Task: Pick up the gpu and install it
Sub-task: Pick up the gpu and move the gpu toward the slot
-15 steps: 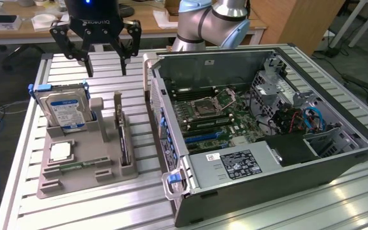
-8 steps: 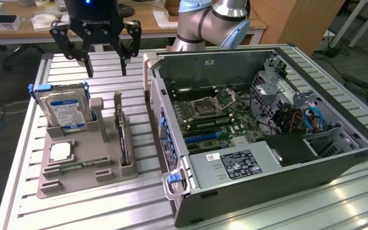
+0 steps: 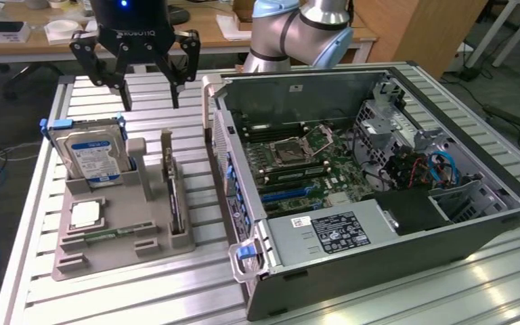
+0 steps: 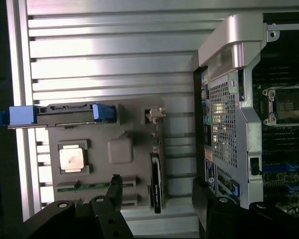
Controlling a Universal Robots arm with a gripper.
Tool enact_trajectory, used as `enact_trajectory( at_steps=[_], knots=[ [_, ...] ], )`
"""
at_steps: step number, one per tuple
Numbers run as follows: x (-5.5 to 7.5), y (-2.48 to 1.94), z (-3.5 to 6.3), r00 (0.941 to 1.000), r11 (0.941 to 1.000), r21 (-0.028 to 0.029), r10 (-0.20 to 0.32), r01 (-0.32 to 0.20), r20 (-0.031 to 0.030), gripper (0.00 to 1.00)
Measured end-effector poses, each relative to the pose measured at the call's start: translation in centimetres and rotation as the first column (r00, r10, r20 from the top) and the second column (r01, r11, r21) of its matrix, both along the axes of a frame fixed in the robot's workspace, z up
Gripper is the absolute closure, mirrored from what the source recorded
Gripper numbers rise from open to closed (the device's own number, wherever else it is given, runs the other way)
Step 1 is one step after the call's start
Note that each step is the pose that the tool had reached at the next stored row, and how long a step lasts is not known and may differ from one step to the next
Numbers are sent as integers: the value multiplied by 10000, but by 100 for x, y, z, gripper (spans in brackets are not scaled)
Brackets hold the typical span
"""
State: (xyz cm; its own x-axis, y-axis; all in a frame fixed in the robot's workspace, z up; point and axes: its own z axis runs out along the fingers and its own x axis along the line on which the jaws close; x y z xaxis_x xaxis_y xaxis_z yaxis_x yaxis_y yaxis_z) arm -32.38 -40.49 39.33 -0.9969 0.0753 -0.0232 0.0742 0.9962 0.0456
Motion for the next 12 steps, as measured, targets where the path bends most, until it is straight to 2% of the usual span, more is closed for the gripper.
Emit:
enact_trajectory(
  at_steps=[12],
  knots=[
    [0,-61,0,10000,10000,0,0,0,0,33]
  ],
)
